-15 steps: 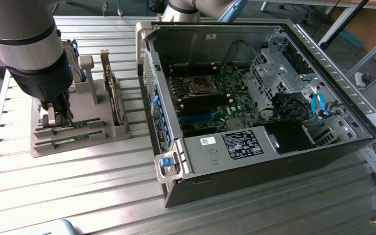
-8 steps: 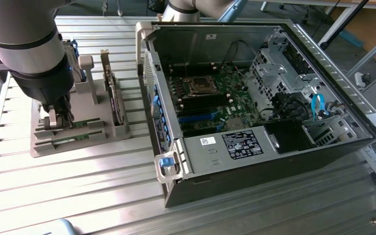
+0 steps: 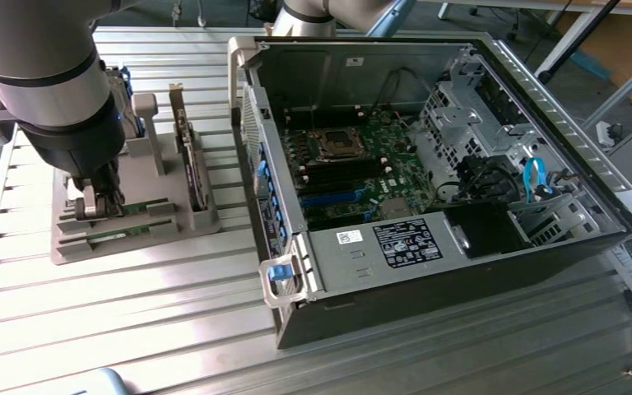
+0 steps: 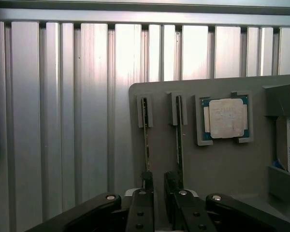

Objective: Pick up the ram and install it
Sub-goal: 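Pick up the ram and move it above insertion slot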

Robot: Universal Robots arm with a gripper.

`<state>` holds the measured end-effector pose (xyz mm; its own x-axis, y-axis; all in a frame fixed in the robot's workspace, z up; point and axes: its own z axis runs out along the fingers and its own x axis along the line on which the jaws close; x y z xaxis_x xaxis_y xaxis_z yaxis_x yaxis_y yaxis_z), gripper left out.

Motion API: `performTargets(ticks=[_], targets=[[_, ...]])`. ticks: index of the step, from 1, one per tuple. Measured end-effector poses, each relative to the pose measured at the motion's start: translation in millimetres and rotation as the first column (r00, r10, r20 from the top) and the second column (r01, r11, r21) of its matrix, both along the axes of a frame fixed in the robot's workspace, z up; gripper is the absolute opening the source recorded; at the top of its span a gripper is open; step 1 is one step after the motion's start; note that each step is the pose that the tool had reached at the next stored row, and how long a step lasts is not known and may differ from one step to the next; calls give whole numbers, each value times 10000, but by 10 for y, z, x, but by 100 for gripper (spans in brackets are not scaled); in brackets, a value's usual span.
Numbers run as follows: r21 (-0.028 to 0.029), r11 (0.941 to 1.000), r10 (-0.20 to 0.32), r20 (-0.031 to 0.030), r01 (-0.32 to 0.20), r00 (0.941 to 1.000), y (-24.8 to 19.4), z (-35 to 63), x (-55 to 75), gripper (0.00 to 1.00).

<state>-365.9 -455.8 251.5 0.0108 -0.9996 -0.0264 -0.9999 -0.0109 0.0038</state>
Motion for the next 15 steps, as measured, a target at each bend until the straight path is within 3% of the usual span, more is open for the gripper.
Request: performTargets(ticks=[15], targets=[[0,10000,0,0,0,10000,-56,0,0,24]])
